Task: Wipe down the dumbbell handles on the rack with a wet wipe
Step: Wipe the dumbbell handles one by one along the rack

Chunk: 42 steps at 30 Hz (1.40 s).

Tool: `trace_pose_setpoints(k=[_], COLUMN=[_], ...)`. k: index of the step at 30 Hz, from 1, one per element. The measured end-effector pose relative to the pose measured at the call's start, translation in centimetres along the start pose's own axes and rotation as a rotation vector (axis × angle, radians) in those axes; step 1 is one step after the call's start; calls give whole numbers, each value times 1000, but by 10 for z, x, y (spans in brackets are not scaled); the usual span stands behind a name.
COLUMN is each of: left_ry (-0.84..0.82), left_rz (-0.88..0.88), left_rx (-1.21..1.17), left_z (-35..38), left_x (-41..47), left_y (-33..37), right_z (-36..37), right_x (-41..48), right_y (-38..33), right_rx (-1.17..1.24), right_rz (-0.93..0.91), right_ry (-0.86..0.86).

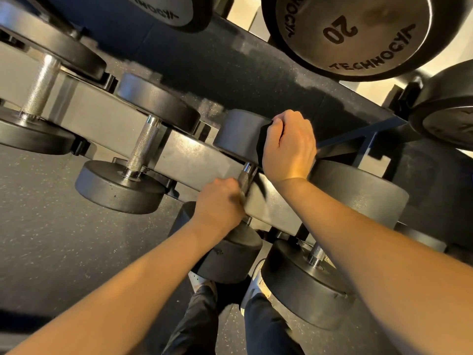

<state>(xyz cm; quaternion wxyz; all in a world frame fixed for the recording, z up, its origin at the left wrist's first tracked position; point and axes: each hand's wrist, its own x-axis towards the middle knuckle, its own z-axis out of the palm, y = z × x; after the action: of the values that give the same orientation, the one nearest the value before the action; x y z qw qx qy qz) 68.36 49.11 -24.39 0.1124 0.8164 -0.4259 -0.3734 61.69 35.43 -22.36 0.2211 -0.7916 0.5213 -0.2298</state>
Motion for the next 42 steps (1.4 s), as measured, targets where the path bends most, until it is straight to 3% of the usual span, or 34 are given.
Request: trace_pose_setpoints(k=[2,6,8,11,13,15,19,22,24,26,29,32,36,38,42], left_ry=[-57,111,90,-60,-264,-395,-83,-23,-156,-257,-178,33,322,344,165], left_rz=[-18,-182,-247,-270,-322,-350,-342,-178,-114,-61,55,93,-79,-157,-114], left_rx=[-182,-819,-968,-757,-519,-461,-752,-669,-503,-152,244,67,-342,-430,114], left_z=[-6,-10,-9,-10,-15,-24,-26,-14,-14,-13,-14,-10,7,15,14], left_x=[3,26,30,29,27,28,34,26,13,1,-9,-3,17,15,-4], left_y=[-8,-7,-3,-14,-26,-27,-1,-11,-26,-33,-18,-2,13,17,5], right_z=[0,1,0,1,1,1,1,0,0,-1,-2,1,3,3,-21], right_x=[-1,-2,-1,-1,-1,-1,0,0,1,0,-1,1,0,1,-23], right_y=[0,1,0,1,1,1,1,1,2,1,-2,-1,0,0,4], right_rx=[11,49,50,30,24,26,12,9,6,2,-28,-58,-70,-43,155], right_rz=[15,22,21,15,15,16,7,-1,-7,-15,-14,-8,-28,-33,29], right_ry=[-2,5,6,-1,-1,-6,-14,-13,-15,-13,-8,-3,39,29,15])
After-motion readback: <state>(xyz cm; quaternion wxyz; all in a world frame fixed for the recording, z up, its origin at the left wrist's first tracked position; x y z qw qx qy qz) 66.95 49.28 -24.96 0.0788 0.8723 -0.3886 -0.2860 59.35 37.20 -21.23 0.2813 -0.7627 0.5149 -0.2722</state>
